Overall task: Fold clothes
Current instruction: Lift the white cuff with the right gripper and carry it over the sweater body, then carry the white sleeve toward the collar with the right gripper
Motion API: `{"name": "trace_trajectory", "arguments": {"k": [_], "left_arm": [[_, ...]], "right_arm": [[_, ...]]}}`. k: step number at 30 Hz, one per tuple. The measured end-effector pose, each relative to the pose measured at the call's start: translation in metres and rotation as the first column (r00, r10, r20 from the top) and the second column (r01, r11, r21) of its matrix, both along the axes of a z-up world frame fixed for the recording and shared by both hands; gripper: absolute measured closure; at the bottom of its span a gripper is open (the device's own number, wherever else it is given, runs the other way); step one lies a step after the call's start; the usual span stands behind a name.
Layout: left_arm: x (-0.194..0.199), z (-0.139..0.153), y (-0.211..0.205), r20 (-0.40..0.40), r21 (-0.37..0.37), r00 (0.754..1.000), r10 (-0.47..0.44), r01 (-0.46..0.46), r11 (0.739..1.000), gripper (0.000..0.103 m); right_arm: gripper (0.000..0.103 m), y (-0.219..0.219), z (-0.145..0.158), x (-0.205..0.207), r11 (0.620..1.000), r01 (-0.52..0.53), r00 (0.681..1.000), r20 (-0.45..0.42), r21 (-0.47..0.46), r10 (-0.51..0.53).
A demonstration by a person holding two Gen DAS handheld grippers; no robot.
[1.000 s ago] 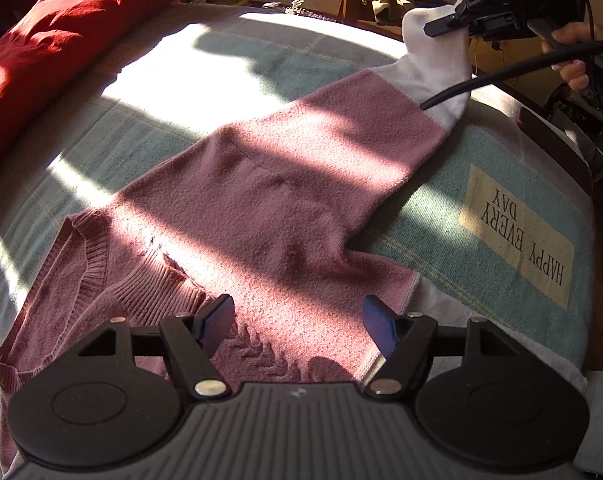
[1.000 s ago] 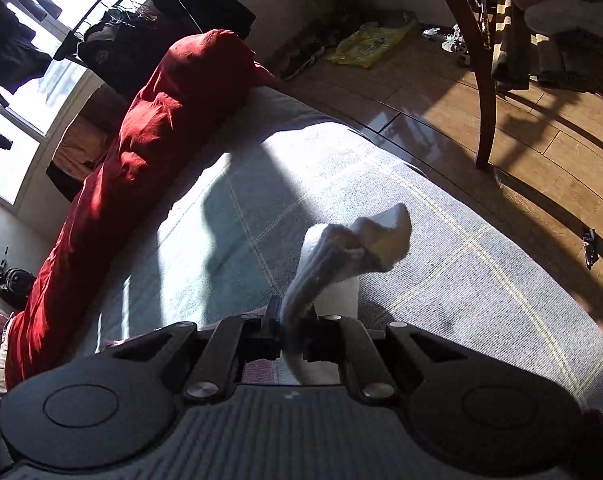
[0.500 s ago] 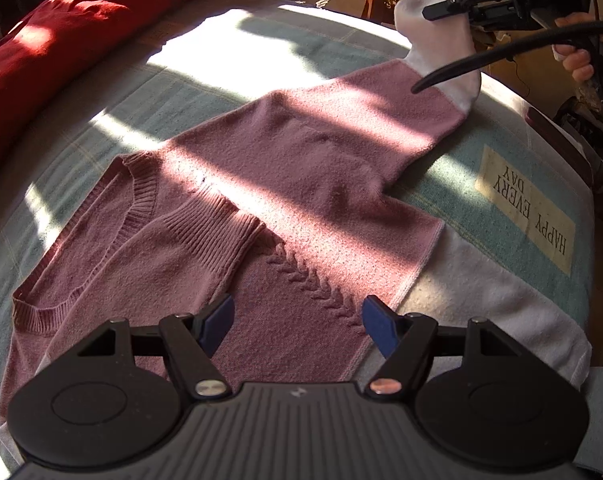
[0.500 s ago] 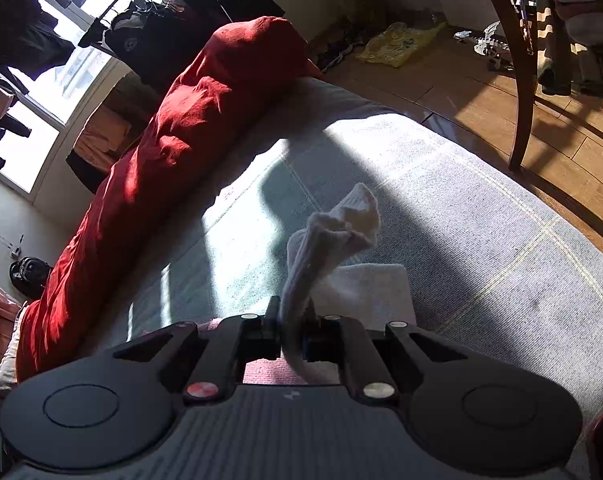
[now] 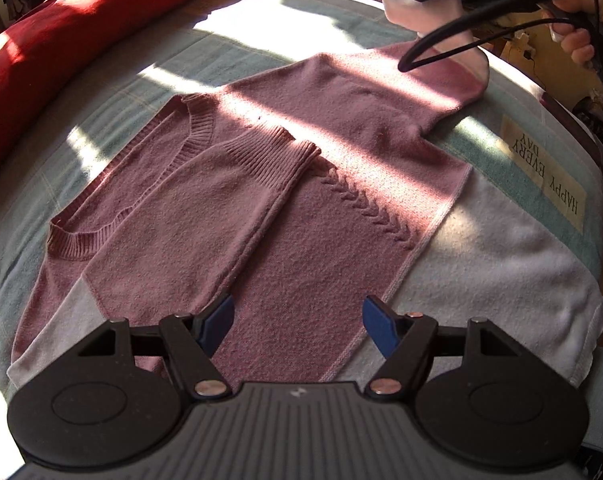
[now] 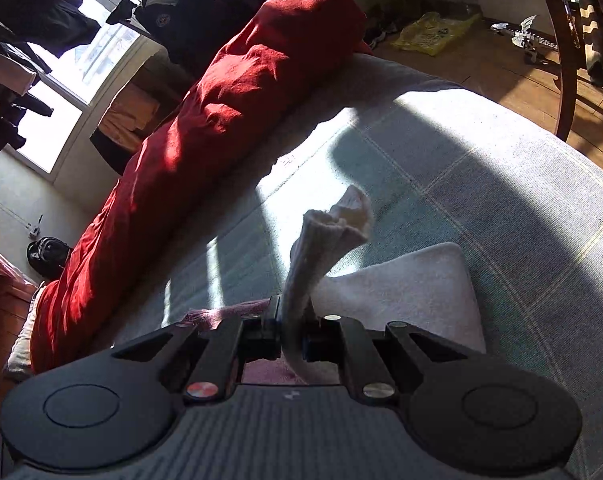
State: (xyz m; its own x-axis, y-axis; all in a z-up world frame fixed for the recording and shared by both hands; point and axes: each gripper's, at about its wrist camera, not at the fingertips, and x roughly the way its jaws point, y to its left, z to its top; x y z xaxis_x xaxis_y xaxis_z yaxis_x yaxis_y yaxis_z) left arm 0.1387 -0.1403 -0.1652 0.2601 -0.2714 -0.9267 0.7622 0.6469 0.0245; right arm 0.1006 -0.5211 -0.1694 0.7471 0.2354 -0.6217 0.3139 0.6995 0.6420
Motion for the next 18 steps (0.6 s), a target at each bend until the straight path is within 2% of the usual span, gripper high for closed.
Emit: {"name": "trace_trajectory", "arguments": {"k": [4,18], "left_arm": [[-0.005,-0.002,0.009,0.029,0.028,1.000,0.000,-0.001,1.000,0.030],[-0.019,0.002,0.043,0.055,0.028,0.998,-0.028,0.027,0.999,0.028]], "right_arm": [[0.093,0.020,-0.001,0.010,0.999,-0.032,0.999,-0.008,0.005,0.032],[0.093,0.074,-0.004,0.038,0.995,-0.104,0.994,-0.009,0.006,0.104]]}}
